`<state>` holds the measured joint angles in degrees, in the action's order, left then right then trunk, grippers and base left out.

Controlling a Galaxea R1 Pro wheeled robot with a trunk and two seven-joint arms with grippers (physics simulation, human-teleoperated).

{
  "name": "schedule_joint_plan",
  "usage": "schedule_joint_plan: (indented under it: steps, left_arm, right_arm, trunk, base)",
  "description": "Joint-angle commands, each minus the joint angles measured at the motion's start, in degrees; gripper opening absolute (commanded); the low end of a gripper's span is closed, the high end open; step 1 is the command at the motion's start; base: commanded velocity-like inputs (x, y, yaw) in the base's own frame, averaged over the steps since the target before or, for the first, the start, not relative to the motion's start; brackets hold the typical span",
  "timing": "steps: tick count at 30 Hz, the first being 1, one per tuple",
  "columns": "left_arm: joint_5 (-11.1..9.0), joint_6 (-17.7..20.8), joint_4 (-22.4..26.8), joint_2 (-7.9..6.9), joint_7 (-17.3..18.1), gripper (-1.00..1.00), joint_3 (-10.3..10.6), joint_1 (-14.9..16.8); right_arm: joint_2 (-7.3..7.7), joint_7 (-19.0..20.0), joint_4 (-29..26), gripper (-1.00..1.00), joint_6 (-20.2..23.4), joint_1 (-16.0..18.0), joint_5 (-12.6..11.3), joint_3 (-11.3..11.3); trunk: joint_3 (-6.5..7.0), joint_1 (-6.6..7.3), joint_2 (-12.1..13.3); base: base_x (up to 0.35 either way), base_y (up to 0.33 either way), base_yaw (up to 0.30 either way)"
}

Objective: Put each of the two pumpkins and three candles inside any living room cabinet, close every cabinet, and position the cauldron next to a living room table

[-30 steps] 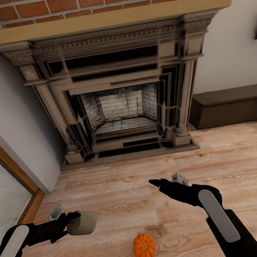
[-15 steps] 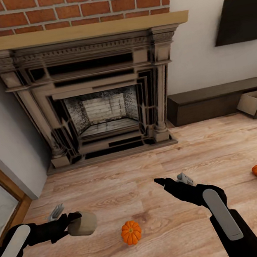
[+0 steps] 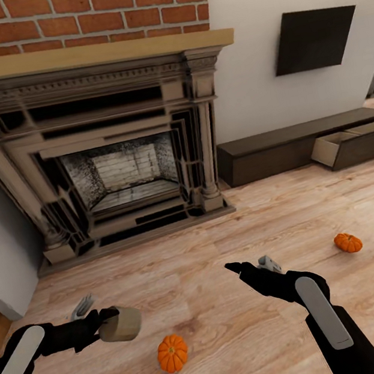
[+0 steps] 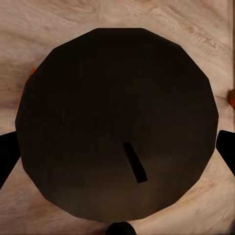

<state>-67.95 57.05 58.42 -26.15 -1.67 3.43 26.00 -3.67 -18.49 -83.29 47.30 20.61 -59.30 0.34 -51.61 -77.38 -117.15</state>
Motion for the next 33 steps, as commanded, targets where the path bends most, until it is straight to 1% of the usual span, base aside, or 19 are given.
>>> schedule_joint_plan:
  steps: [1,3,4,6,10,15,33]
  left_arm:
    - [-0.61,0.08,0.1,-0.06,-0.17,-1.0,0.08,0.02]
    - [-0.61,0.08,0.16,-0.05,-0.22,-1.0,0.08,0.02]
    - [-0.61,0.08,0.17,-0.05,-0.2,-1.0,0.08,0.02]
    - [-0.61,0.08,0.19,-0.04,-0.22,-1.0,0.14,0.02]
    - [-0.61,0.08,0.21,-0.04,-0.25,-1.0,0.33,0.02]
    - [-0.61,0.08,0.86,-0.03,-0.24,-1.0,1.43,0.02]
    - [-0.61,0.0,0.9,0.04,-0.26,-1.0,1.67,0.02]
  right_arm:
    - [0.01,-0.59,0.0,1.0,0.07,0.05,-0.61,-0.02]
    - [0.05,-0.59,0.04,1.0,0.07,0.05,-0.68,-0.12]
    - [0.05,-0.59,0.06,1.0,0.07,0.05,-0.79,-0.51]
    - [0.06,-0.55,0.15,1.0,0.07,0.05,-1.0,-2.48]
    - [0.07,-0.51,0.22,1.0,0.14,0.05,-1.14,-4.13]
    - [0.07,-0.38,1.53,1.0,0.08,0.05,-1.42,-4.68]
    - [0.14,0.19,3.54,1.0,0.07,0.05,-1.7,-4.91]
  trunk:
    - [0.0,-0.01,-0.02]
    - [0.11,-0.01,-0.02]
    - [0.16,-0.01,-0.02]
    - [0.26,-0.01,-0.02]
    - [0.47,-0.01,-0.02]
    - [0.73,-0.01,-0.02]
    - [1.62,-0.01,-0.02]
  base:
    - [0.223,-0.175,-0.251]
    - [0.231,-0.181,-0.251]
    - [0.235,-0.185,-0.251]
    - [0.237,-0.187,-0.251]
    - [0.239,-0.191,-0.251]
    - [0.239,-0.194,-0.251]
    - [0.24,-0.195,-0.252]
